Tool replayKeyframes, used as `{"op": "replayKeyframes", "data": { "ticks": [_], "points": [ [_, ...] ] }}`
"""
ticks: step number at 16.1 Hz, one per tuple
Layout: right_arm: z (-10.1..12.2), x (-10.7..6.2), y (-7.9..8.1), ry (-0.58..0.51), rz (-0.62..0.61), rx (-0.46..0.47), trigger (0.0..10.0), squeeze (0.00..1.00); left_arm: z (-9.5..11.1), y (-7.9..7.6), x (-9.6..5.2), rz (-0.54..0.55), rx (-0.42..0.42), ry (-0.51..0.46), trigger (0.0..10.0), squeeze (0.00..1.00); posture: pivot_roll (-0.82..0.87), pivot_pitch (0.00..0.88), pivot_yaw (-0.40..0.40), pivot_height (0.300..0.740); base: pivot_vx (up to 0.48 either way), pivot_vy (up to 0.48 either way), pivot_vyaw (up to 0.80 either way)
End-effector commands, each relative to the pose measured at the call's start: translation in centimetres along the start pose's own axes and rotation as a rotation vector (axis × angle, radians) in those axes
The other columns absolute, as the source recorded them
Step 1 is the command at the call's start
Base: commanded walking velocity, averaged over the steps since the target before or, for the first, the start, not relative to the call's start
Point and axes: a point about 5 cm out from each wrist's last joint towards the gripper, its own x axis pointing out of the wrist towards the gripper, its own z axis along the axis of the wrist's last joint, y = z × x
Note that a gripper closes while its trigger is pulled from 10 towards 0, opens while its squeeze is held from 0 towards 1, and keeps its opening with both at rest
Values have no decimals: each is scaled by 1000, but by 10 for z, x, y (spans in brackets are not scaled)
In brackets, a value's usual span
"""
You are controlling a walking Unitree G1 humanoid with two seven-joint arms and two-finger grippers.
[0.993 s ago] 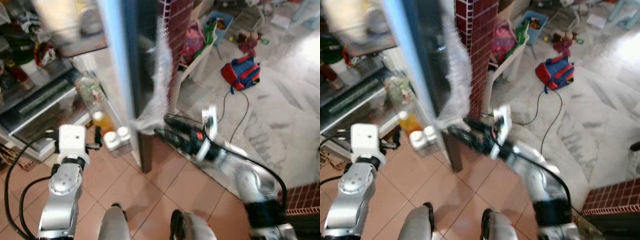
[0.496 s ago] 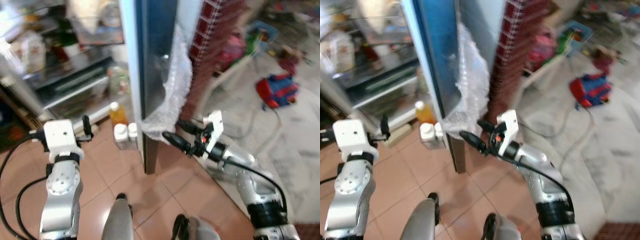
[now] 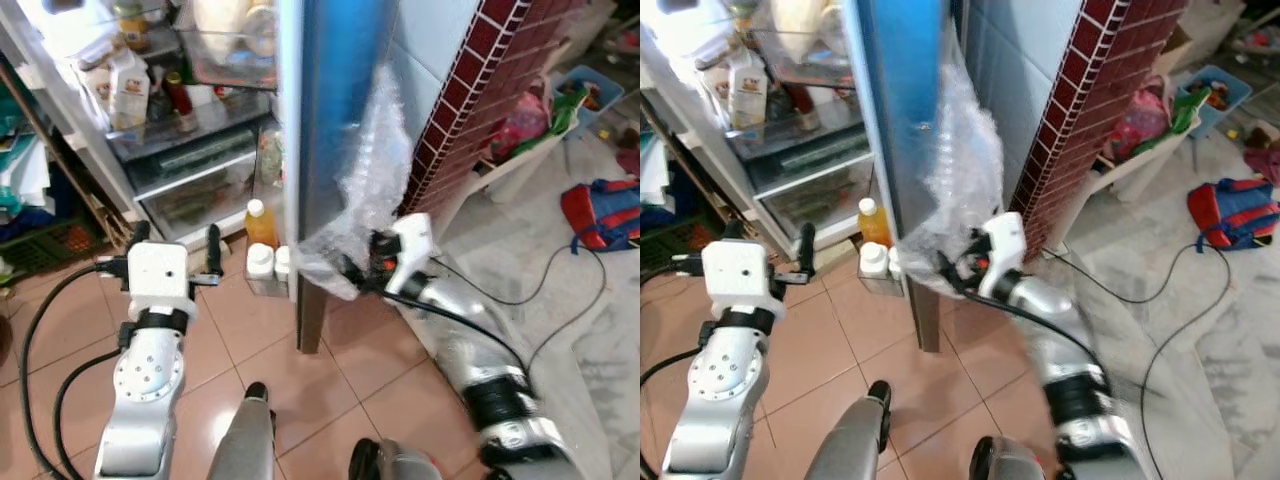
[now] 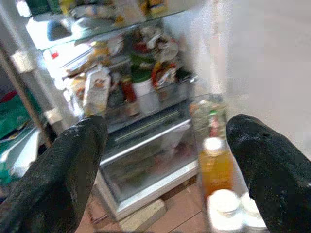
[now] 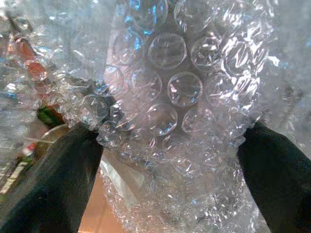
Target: Restocking fridge
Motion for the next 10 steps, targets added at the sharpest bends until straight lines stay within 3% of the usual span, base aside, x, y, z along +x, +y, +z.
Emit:
{"op": "replayKeyframes", "data": {
  "ticks": [1, 4, 6, 7, 8, 10],
  "points": [
    [22, 14, -4, -90, -83, 3, 10000, 0, 5, -3, -3, -41, -5, -33, 10000, 0, 167, 156, -43, 740, 0, 0, 644],
    [23, 35, 20, -122, 9, 120, 10000, 0, 7, -7, -5, -77, -21, -47, 10000, 0, 170, 155, -45, 740, 0, 0, 504],
    [22, 41, 34, -132, 76, 202, 10000, 0, 8, -8, -6, -84, -22, -57, 10000, 0, 169, 156, -46, 740, 0, 0, 0],
    [18, 47, 49, -122, 143, 224, 10000, 0, 8, -9, -5, -92, -27, -61, 10000, 0, 171, 154, -48, 740, 0, 0, 0],
    [15, 48, 57, -112, 172, 216, 10000, 0, 7, -10, -5, -93, -30, -58, 10000, 0, 172, 153, -49, 740, 0, 0, 0],
    [11, 45, 54, -101, 147, 197, 10000, 0, 6, -10, -4, -93, -34, -54, 10000, 0, 169, 152, -50, 740, 0, 0, 0]
  ]
}}
